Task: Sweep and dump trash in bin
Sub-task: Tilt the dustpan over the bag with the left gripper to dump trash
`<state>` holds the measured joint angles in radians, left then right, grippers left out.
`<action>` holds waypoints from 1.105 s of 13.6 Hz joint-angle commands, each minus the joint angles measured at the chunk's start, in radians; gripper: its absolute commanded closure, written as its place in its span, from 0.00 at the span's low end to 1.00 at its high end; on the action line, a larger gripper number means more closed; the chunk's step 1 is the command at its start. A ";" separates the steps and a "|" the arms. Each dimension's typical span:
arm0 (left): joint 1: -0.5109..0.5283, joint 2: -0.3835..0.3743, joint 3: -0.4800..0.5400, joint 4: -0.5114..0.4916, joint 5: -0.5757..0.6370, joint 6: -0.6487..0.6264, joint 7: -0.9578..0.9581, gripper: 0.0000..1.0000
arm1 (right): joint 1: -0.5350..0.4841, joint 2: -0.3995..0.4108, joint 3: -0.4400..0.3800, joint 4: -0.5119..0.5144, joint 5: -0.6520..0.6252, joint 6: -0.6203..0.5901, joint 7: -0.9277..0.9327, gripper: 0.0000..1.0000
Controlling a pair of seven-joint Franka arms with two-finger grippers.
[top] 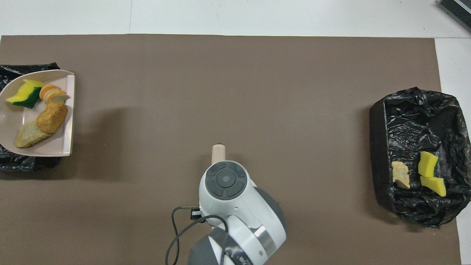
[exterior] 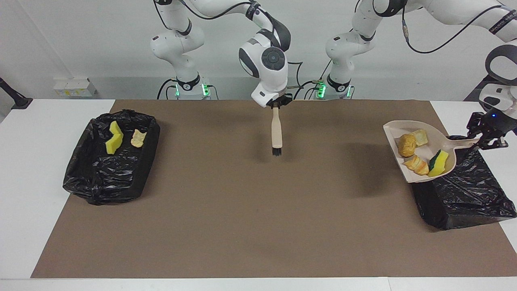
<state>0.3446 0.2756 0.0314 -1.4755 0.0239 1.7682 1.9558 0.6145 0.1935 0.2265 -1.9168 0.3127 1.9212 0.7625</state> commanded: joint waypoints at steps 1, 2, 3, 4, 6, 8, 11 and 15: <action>0.092 0.091 -0.015 0.134 0.024 -0.045 0.112 1.00 | 0.047 -0.006 -0.004 -0.065 0.086 0.027 0.028 1.00; 0.096 0.109 -0.004 0.173 0.033 -0.050 0.126 1.00 | 0.044 -0.031 -0.003 -0.112 0.097 0.027 -0.012 1.00; 0.100 0.140 -0.002 0.211 0.072 -0.050 0.130 1.00 | 0.053 -0.040 -0.004 -0.126 0.158 0.022 -0.053 1.00; 0.102 0.154 -0.002 0.233 0.102 -0.044 0.130 1.00 | 0.053 -0.029 -0.004 -0.137 0.193 0.030 -0.072 1.00; 0.116 0.162 -0.002 0.248 0.113 -0.001 0.133 1.00 | 0.056 -0.028 -0.004 -0.151 0.195 0.047 -0.113 1.00; 0.117 0.163 -0.007 0.248 0.184 0.077 0.137 1.00 | 0.054 -0.026 -0.007 -0.156 0.181 0.051 -0.153 1.00; 0.103 0.171 -0.007 0.236 0.267 0.186 0.170 1.00 | 0.053 -0.026 -0.007 -0.172 0.175 0.099 -0.167 1.00; 0.099 0.140 -0.005 0.156 0.409 0.316 0.060 1.00 | 0.082 0.030 -0.007 -0.176 0.175 0.193 -0.154 1.00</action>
<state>0.4513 0.4339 0.0272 -1.2883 0.3487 2.0385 2.0517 0.6893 0.2169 0.2199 -2.0828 0.4740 2.0889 0.6313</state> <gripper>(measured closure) 0.674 0.731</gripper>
